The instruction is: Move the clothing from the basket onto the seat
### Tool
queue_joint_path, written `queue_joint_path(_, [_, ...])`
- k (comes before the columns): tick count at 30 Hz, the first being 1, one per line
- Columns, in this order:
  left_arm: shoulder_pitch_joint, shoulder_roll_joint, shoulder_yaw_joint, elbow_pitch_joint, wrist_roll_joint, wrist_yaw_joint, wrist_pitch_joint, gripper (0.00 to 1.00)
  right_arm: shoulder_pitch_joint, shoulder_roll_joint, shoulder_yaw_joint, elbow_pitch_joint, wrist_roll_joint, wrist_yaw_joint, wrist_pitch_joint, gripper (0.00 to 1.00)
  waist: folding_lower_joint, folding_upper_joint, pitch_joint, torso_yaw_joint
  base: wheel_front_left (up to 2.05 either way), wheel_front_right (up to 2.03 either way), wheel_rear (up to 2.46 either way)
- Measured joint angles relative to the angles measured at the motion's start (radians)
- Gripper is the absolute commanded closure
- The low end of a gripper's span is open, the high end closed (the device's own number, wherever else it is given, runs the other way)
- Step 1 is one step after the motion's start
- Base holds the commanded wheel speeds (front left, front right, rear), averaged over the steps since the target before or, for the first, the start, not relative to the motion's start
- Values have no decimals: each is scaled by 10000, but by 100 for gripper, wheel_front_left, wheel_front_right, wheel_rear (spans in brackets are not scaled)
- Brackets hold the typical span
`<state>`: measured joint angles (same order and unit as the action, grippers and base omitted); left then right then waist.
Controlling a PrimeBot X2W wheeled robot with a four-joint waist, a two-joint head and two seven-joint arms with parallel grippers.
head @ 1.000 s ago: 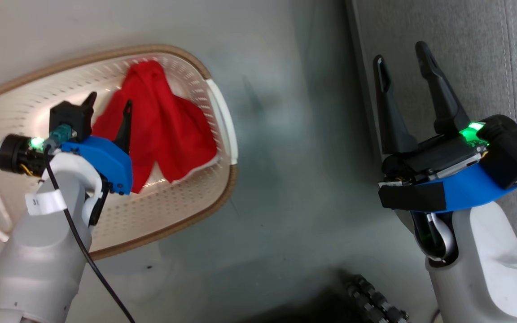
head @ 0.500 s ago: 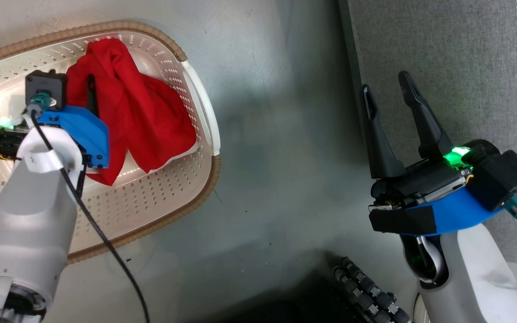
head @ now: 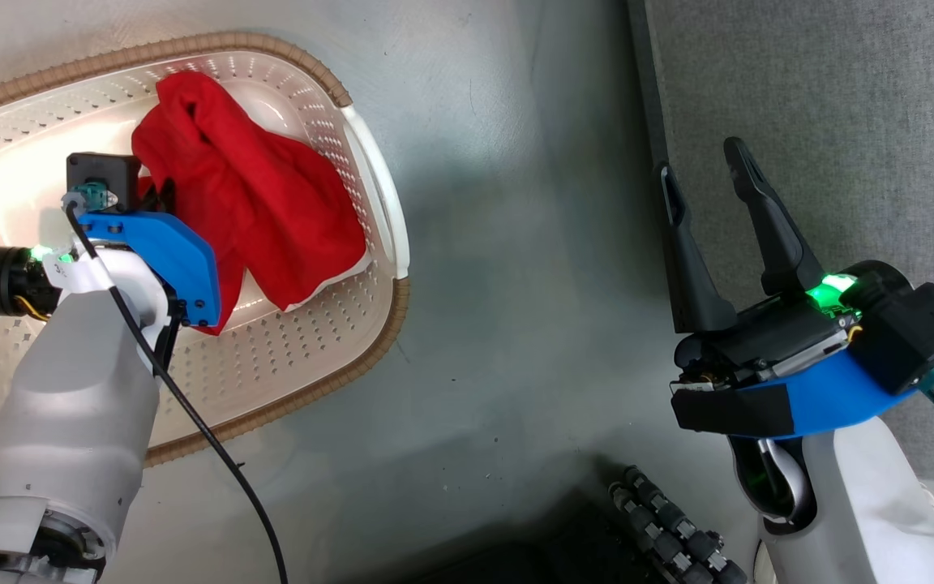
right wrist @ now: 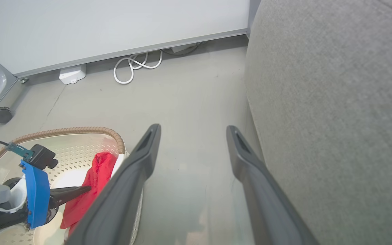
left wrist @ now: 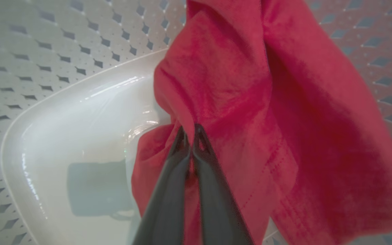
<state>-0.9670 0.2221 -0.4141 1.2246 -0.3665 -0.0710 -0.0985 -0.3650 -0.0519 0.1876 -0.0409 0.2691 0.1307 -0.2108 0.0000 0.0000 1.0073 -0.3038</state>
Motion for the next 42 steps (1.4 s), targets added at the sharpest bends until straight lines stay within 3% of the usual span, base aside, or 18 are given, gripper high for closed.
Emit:
queue_joint_path(12, [-174, 4, -127, 253, -142, -88, -144, 100, -133, -2, 102, 98, 15, -2, 15, 0, 0, 0, -190, -71, 0, 0, 0])
queue_joint_path(21, [327, -25, -35, 272, -428, -207, -989, 100, -1154, 12, 869, 1137, 311, 0, -297, 0, 0, 1, -1061, -395, 0, 0, 0])
queue_joint_path(26, [867, -748, -88, 184, -721, -422, -1273, 100, -1201, 17, 859, 1875, 165, 0, -332, 0, -1, 1, -2209, -317, 0, 0, 0])
queue_joint_path(32, [1721, -1191, -541, -50, -805, -531, -1457, 100, -607, 25, 798, 2499, 52, -2, -77, 0, -3, 1, -4163, 95, 0, 0, 0])
queue_joint_path(42, [2328, -1597, -2130, -2343, -1862, -548, -1557, 100, 506, -92, 681, 2612, 58, -2, 614, 0, -5, 2, -7281, 1008, 0, 0, 0])
